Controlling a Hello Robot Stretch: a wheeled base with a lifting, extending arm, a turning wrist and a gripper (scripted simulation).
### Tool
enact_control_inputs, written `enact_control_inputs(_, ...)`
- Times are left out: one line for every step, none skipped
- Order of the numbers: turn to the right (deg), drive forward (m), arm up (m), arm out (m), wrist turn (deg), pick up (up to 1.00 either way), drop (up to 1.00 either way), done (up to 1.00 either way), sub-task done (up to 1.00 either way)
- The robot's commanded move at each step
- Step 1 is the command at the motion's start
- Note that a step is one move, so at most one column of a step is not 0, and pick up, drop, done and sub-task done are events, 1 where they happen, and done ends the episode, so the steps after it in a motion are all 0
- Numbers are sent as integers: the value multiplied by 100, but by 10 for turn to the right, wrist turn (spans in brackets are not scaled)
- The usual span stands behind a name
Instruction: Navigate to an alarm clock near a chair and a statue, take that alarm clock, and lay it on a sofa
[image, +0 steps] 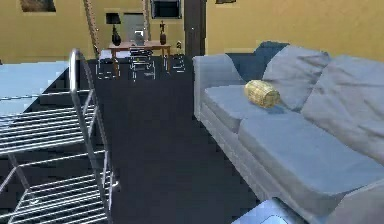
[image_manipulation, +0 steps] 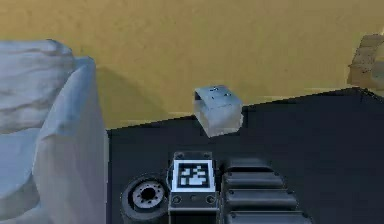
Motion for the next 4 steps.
enact_control_inputs(0, 100, 0, 0, 0, 0, 0, 0, 0)
enact_control_inputs(0, 60, 0, 0, 0, 0, 0, 0, 0)
enact_control_inputs(-390, 0, 0, 0, 0, 0, 0, 0, 0)
enact_control_inputs(0, 50, 0, 0, 0, 0, 0, 0, 0)
